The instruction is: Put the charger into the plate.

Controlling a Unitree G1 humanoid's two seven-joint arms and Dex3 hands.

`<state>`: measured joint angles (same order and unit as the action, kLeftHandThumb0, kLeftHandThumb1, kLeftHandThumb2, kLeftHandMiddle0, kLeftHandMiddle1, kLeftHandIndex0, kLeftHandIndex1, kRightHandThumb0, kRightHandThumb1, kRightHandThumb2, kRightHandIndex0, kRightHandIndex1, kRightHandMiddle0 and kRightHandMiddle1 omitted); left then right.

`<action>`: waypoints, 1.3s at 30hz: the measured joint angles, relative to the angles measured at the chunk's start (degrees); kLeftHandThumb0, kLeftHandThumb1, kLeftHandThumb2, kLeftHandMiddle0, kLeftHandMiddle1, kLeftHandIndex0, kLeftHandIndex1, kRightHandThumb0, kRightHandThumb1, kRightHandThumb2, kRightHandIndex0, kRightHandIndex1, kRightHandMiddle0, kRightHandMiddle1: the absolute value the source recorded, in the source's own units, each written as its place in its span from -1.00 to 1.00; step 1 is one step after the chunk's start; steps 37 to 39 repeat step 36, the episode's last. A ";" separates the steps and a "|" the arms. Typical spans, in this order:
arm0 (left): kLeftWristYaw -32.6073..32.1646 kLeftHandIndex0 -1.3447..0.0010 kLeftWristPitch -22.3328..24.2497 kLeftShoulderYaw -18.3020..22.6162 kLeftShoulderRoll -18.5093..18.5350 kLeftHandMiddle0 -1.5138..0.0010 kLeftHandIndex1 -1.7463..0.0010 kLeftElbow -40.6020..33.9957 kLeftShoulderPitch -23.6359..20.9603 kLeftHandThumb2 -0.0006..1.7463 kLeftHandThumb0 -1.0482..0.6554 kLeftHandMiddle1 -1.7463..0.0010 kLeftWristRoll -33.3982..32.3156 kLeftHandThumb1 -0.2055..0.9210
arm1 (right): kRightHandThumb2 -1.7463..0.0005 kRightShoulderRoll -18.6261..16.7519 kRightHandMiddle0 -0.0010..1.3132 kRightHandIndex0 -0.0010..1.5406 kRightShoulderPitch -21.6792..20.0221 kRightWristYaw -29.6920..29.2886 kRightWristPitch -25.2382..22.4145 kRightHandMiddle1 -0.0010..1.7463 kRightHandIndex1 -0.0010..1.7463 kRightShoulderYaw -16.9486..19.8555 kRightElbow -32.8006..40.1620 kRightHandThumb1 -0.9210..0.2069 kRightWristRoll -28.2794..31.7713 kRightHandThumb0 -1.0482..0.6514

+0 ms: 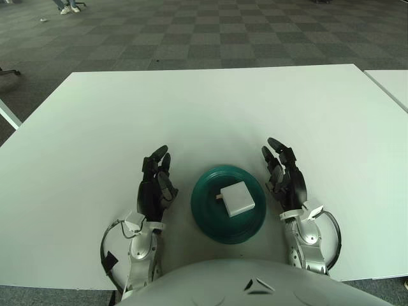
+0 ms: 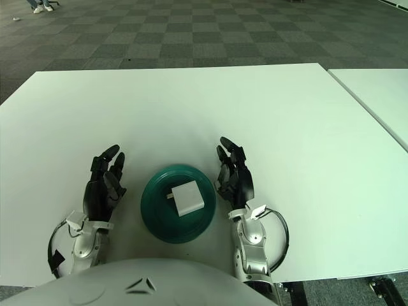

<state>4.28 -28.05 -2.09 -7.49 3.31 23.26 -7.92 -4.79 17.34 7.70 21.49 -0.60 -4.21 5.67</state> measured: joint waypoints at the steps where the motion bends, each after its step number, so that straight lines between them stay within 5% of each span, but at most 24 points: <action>1: -0.07 1.00 0.00 -0.20 0.00 0.59 0.09 -0.08 0.06 0.14 -0.82 0.91 0.00 1.00 | 0.01 0.00 -1.00 -0.62 0.03 0.00 -0.03 -0.18 -0.97 0.04 0.06 -1.00 0.00 -0.63; 22: -6.26 1.00 3.86 -6.15 -1.10 0.52 -0.11 -8.58 8.03 0.11 -0.80 0.89 1.94 1.00 | 0.05 0.41 -1.00 -0.60 3.40 0.07 -0.40 -0.11 -0.97 0.14 3.30 -1.00 0.38 -0.69; 39: -11.39 1.00 5.18 -8.06 -0.37 0.73 0.25 -10.69 10.31 0.15 -0.81 0.99 10.76 1.00 | 0.06 0.45 -1.00 -0.63 4.74 0.21 -0.51 -0.07 -0.99 0.06 4.55 -1.00 0.72 -0.69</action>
